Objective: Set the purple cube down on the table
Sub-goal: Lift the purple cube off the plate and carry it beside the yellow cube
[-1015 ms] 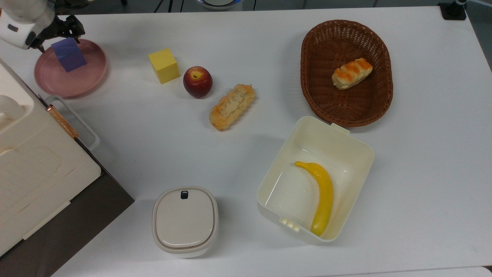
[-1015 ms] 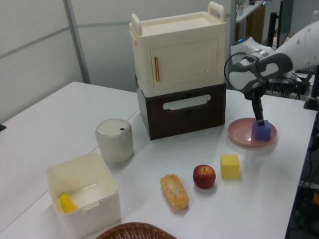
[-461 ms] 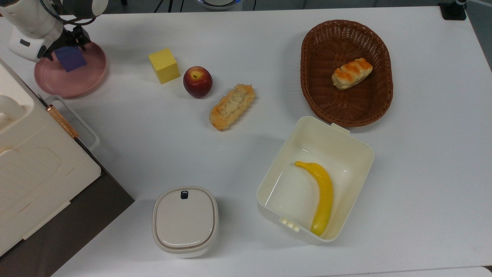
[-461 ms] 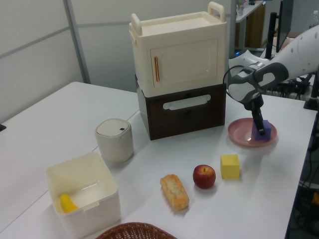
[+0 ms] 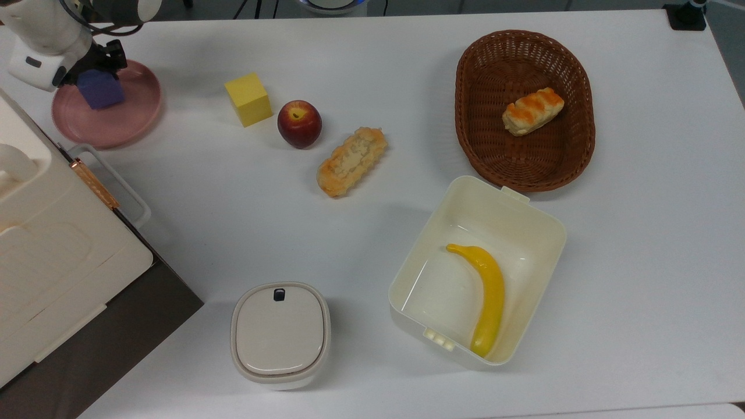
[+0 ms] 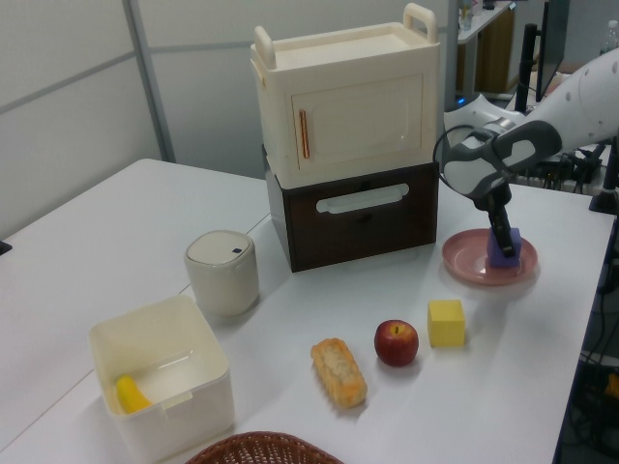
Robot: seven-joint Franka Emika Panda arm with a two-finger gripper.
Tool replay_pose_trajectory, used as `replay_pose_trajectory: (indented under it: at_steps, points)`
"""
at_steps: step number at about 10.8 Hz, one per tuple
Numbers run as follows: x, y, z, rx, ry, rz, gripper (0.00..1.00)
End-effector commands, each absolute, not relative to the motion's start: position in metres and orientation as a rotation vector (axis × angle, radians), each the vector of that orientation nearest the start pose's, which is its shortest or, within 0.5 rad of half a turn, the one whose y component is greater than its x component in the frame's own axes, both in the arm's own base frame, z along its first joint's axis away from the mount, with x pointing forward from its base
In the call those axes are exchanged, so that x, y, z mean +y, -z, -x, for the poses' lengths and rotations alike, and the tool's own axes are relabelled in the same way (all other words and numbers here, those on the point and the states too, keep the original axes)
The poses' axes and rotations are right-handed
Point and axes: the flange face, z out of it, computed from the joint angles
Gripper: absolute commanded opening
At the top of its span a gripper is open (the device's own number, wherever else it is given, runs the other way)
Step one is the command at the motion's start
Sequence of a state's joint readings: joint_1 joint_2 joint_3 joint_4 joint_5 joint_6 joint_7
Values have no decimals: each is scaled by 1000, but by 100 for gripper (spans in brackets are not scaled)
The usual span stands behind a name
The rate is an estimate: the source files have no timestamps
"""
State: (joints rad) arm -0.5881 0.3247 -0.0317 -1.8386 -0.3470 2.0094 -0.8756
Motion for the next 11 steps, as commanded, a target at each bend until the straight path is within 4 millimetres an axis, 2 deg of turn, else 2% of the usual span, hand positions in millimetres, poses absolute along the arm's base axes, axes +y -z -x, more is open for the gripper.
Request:
replay_pose_trajectory:
  at_steps: [1,3,7,9,10,11]
  points:
    - [-324,-407,-520,-700,-544,3156,38]
    - [-270,-429,-549,-642,-526,3180,39]
    - [-151,-450,-601,-481,-345,3227,44]
    - [-123,-461,-612,-418,-280,3236,50]
    - [-113,-468,-615,-399,-264,3245,80]
    - [-100,-474,-618,-344,-242,3262,100]
